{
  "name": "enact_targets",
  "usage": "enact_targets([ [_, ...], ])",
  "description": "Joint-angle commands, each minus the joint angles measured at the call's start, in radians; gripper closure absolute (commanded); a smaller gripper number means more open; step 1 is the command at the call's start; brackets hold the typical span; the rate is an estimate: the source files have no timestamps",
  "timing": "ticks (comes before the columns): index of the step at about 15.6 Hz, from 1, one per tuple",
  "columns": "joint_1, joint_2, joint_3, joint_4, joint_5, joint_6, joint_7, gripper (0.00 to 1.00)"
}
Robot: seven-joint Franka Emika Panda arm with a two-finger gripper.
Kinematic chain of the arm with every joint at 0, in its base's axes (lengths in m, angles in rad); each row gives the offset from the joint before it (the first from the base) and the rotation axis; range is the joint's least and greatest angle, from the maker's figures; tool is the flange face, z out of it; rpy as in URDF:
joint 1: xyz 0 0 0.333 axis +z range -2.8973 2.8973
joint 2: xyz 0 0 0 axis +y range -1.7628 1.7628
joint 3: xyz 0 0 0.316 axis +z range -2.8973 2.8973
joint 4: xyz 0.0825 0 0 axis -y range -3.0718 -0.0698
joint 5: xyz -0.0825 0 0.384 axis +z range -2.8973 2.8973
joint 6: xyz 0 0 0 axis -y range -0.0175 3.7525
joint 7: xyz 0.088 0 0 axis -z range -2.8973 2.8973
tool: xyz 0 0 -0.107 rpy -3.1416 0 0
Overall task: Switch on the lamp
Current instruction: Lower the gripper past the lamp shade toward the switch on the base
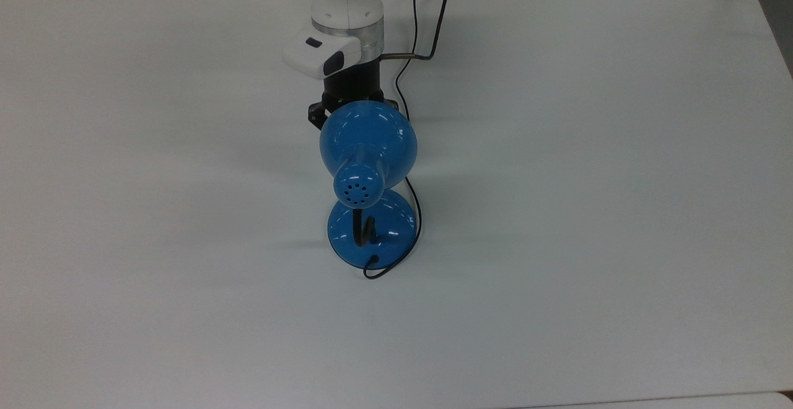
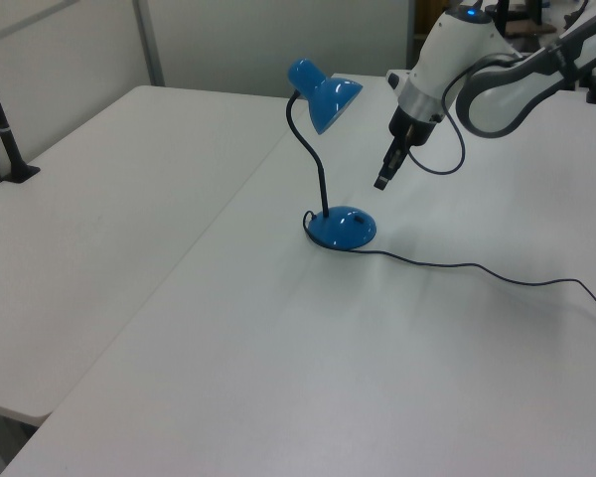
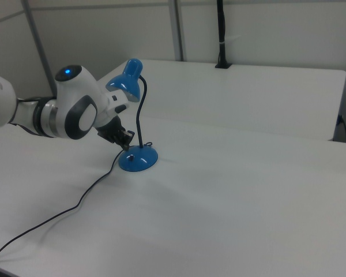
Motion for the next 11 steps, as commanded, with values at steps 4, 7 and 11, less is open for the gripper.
enact_targets([
  [4, 0.008, 0.084, 0.011, 0.0, 0.012, 0.137, 0.01, 1.0],
  [7, 0.008, 0.106, 0.017, 0.002, 0.008, 0.177, 0.008, 1.0],
  [11, 0.006, 0.127, 0.02, 0.02, 0.005, 0.178, 0.01, 1.0],
])
